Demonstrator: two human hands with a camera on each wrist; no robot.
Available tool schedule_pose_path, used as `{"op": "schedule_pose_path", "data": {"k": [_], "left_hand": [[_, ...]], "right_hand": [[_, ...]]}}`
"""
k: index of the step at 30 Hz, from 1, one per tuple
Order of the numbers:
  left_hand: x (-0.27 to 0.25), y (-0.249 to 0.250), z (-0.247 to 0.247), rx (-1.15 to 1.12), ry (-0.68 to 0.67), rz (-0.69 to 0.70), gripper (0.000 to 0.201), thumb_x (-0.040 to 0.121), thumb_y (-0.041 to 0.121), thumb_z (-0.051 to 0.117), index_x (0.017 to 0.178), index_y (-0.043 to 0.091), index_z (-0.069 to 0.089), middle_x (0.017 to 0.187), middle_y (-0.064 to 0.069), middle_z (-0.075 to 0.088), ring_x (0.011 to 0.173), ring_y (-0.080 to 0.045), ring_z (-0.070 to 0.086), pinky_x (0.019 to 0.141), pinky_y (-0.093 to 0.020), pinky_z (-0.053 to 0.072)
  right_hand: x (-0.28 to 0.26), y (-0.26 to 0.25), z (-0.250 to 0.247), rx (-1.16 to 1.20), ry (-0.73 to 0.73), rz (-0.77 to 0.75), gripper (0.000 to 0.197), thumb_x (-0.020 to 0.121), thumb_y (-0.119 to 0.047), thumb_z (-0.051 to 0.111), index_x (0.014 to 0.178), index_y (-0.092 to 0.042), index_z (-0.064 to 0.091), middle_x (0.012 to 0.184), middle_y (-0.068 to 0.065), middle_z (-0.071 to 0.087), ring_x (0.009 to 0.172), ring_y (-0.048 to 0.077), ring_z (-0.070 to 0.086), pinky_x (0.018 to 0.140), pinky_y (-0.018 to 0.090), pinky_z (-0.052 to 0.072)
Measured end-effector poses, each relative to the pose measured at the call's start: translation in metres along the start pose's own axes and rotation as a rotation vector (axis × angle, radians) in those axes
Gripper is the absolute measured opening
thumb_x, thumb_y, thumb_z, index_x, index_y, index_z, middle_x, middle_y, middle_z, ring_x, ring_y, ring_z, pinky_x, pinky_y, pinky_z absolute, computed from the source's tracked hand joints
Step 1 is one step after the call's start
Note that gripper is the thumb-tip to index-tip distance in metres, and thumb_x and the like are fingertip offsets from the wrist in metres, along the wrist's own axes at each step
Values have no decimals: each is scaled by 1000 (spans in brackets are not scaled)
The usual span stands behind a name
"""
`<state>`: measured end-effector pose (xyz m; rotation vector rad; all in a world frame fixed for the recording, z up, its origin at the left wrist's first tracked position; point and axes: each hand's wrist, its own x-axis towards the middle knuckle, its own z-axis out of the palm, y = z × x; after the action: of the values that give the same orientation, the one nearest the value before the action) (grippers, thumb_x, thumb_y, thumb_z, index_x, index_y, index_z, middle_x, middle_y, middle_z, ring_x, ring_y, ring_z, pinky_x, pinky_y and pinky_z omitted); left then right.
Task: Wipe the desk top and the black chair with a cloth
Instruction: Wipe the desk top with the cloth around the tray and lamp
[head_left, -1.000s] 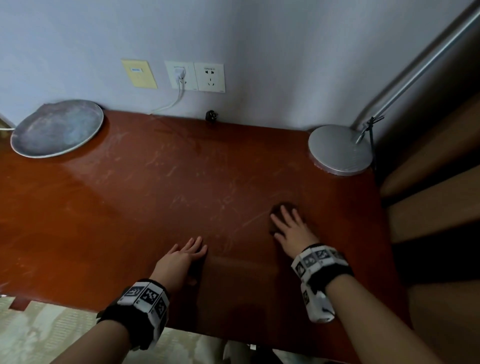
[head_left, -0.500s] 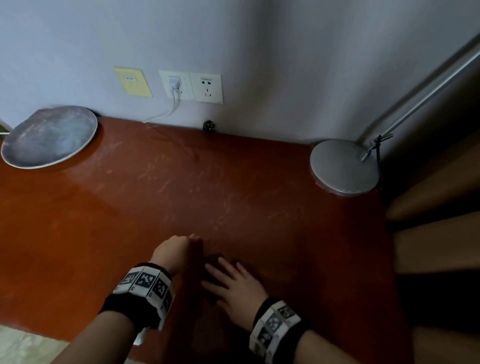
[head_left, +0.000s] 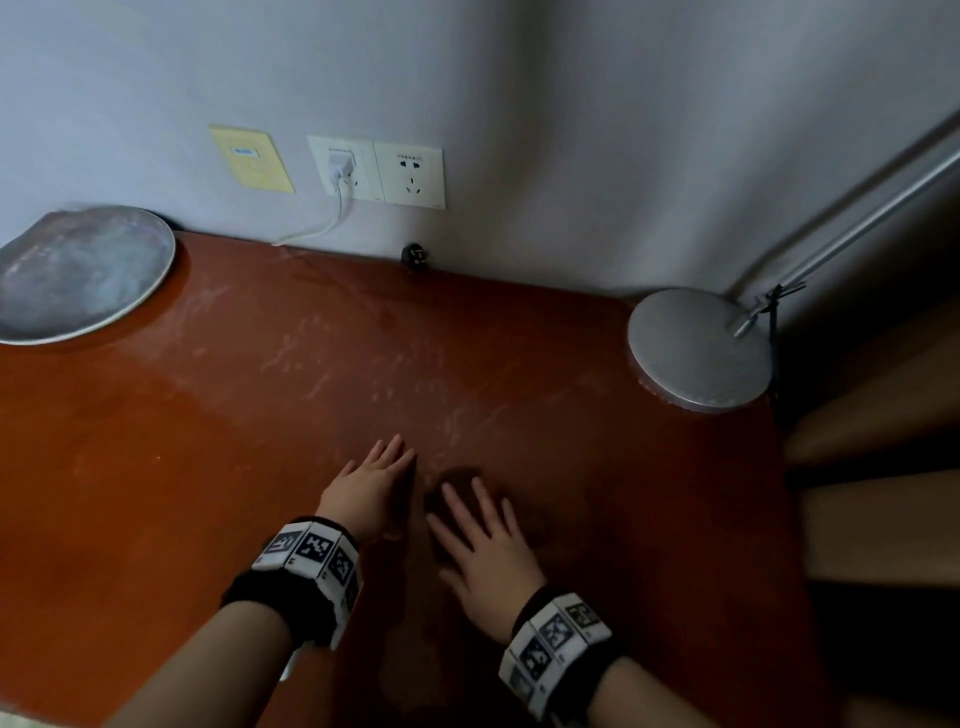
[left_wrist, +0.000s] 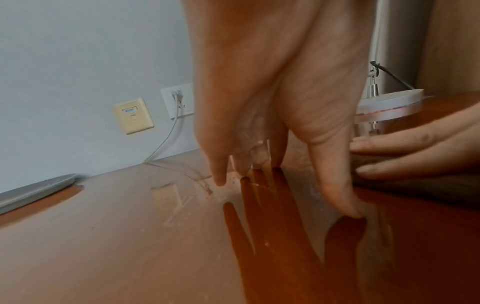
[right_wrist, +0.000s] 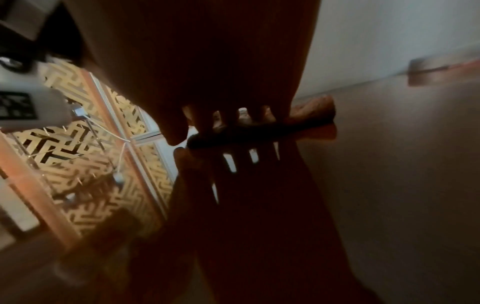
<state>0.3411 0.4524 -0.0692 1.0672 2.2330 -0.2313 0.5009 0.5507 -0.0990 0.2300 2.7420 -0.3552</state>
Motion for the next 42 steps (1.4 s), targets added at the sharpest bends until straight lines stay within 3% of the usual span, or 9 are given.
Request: {"op": "schedule_pose_path", "data": {"k": [2,6,9,15,20,25,31,39,42], "left_hand": [[3,-7,-5,2,6,3,98,84,25,69,152,23,-2,158,1,-15,146,-16,-8,118,-39,7],[5,-27,-16,18,4,28,92,87,21,65,152,26,0,158,2,-14,146,-16,-7,118,-39,7],[11,-44,-23,40,-5,61,95,83,26,69,152,29,2,158,2,-14,146,-16,-7,118,-40,8],[25,-71,-37,93,-18,133,98,81,28,71,151,32,3,158,2,-13,146,-16,-7,117,-40,8],[34,-83,-48,117,-37,195,95,82,29,70,151,33,4,158,2,-13,146,-16,-7,117,-40,10],[38,-109,-52,105,-34,183,99,81,29,72,151,33,3,158,2,-15,146,-15,-8,118,-40,10],[38,-142,-49,57,13,121,99,82,31,71,150,36,-1,157,2,-19,146,-14,-9,118,-38,9],[52,-144,-65,46,28,144,93,84,31,67,151,33,3,158,2,-12,146,-13,-6,118,-37,10],[57,-145,-71,50,25,152,91,84,31,67,151,33,5,159,3,-11,146,-13,-4,118,-36,9]], "right_hand": [[4,9,-3,23,-74,-73,81,73,-53,-5,148,-35,18,151,-10,-17,138,25,-21,112,46,-5],[9,95,-28,-4,70,334,57,94,-46,17,149,-30,16,156,2,-6,144,34,5,109,56,27],[5,118,-31,60,-80,599,61,100,-45,23,149,-29,-9,155,2,-24,143,31,-16,117,48,7],[13,-31,13,-55,-46,215,67,80,-55,27,140,-27,39,156,8,17,136,38,22,96,56,43],[2,-79,29,-116,-65,9,63,76,-56,31,137,-40,36,156,-1,13,135,24,34,99,40,38],[26,25,-25,66,125,492,50,94,-44,25,139,-27,38,144,-3,33,122,33,52,88,48,51],[73,109,-67,292,11,905,58,100,-42,29,151,-30,4,158,1,-12,144,34,-9,116,50,12],[109,-90,-33,97,-31,-36,55,98,-37,34,150,-28,16,158,-2,-9,140,31,-22,111,49,-13],[106,-69,-31,23,-56,-27,48,91,-37,34,139,-35,40,153,-5,28,142,29,22,111,49,26]]}}
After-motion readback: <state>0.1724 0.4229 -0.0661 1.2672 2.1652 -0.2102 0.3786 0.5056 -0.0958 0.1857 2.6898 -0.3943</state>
